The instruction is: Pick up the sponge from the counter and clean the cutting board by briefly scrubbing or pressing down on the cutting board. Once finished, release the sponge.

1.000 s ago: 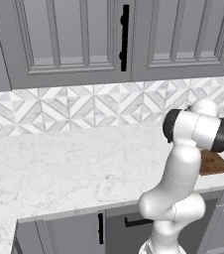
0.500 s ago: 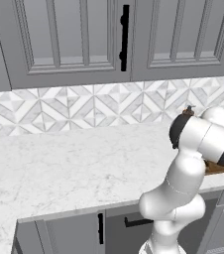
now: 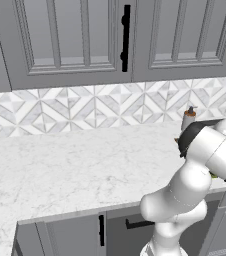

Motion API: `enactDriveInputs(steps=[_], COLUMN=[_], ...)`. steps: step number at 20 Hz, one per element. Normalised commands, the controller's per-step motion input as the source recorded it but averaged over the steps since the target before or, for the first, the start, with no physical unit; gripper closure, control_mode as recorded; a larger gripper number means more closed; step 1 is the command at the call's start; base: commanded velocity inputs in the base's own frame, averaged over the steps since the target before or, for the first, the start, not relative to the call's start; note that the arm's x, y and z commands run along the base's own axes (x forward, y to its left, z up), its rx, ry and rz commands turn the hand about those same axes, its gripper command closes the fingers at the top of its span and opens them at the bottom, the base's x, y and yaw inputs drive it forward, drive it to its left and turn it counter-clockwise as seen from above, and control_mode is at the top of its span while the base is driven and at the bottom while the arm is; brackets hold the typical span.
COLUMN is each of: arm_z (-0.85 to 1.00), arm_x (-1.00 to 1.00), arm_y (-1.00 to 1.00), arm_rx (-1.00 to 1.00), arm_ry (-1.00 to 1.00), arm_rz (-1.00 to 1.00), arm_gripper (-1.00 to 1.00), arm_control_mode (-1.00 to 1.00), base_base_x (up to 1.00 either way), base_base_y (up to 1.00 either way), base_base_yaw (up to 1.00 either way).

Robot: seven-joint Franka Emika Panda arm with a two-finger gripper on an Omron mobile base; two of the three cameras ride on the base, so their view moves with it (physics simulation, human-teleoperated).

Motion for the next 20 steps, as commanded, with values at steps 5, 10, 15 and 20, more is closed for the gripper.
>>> enactDriveInputs(steps=[5,10,15,20], arm_z=[0.05,0.58,0.30,0.00], arm_x=[-0.23,0.13,0.46,0.76], arm_y=[-0.09,-0.21,-0.20,-0.25], arm_rx=[0.00,0.00,0.00,0.00], arm_ry=[-0.01,-0.02,0.00,0.00], arm_rz=[0.00,0.00,0.00,0.00], arm_gripper=[1.00,1.00,1.00,1.00], arm_control_mode=[-1.00,-1.00,-1.00,-1.00], base_base_x=[0.00,0.00,0.00,0.00], base_base_y=[0.00,0.00,0.00,0.00], base_base_yaw=[0.00,0.00,0.00,0.00])
